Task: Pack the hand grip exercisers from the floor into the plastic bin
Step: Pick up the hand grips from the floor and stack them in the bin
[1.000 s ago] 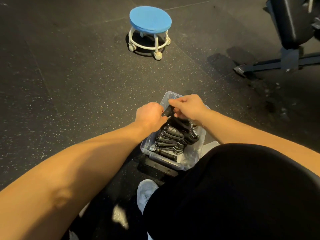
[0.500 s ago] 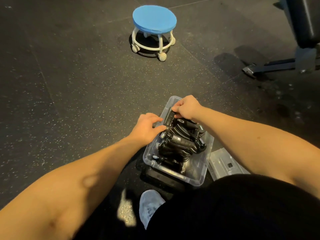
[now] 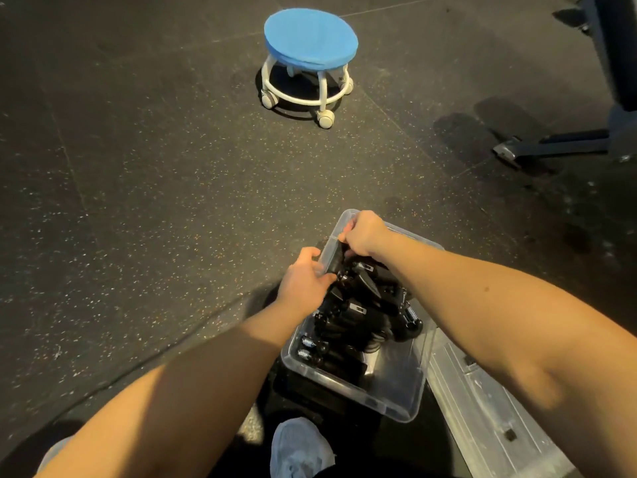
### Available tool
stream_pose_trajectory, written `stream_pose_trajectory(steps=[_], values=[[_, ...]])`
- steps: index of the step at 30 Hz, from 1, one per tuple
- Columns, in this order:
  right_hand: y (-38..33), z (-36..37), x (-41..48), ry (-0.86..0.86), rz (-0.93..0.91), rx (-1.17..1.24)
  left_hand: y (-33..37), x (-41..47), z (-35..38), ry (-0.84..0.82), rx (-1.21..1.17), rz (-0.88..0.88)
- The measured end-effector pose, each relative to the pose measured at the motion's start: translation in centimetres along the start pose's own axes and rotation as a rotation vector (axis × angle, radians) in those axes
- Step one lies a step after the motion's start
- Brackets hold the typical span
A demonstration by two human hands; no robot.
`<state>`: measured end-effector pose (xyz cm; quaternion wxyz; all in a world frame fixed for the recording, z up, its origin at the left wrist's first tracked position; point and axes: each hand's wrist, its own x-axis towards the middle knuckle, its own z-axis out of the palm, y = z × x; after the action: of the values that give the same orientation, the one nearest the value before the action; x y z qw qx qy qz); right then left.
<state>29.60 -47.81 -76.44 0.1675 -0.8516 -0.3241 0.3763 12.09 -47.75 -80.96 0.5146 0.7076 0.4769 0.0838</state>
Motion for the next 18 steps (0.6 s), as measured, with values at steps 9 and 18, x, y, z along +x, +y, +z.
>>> stream_pose_trajectory(steps=[9, 18], values=[[0.9, 1.7, 0.7, 0.070, -0.005, -0.223, 0.0, 0.7, 0.4, -0.005, 0.130, -0.029], [1.2, 1.8, 0.3, 0.076, -0.001, -0.210, -0.1, -0.8, -0.1, 0.060, 0.206, 0.179]])
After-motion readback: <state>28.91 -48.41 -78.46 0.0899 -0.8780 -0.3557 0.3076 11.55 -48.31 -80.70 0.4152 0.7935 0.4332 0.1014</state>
